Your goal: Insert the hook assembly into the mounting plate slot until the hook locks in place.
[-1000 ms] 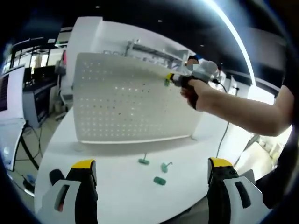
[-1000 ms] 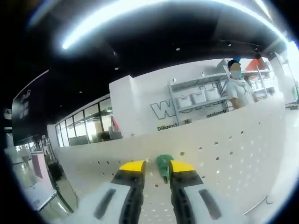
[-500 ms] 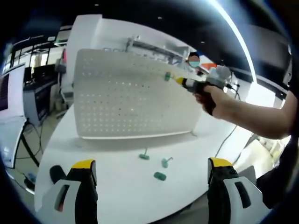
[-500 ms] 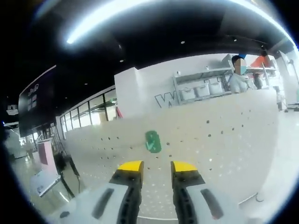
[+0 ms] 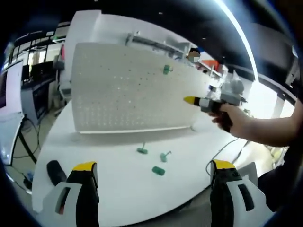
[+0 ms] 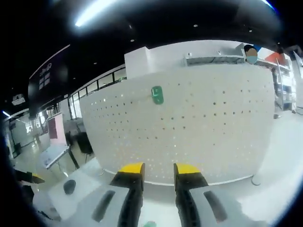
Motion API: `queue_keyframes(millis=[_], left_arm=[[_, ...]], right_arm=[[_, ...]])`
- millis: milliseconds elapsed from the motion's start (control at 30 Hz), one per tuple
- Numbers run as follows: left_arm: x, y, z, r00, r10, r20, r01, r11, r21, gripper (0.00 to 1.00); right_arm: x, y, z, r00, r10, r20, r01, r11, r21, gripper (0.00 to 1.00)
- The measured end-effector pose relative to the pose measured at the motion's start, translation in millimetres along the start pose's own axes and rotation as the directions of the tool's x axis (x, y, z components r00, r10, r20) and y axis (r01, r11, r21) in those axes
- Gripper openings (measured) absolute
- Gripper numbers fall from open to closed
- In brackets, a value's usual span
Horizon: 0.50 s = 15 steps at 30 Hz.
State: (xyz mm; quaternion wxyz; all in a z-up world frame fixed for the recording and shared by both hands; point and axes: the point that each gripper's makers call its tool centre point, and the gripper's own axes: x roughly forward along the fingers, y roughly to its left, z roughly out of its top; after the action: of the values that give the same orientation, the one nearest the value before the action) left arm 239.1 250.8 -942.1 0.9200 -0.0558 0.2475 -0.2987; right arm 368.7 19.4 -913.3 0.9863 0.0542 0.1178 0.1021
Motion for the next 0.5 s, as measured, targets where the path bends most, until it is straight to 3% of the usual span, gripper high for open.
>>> queue_keyframes(millis=[500], left_arm=[[-8,4.5,-13.2,0.999,-0.005,-0.045,0.006,1.0,0.007,1.0]], right_arm=[[-41,19,-61.5,0.987,0.09,-0.136,-0.091,0.996,-0.001,0.23]])
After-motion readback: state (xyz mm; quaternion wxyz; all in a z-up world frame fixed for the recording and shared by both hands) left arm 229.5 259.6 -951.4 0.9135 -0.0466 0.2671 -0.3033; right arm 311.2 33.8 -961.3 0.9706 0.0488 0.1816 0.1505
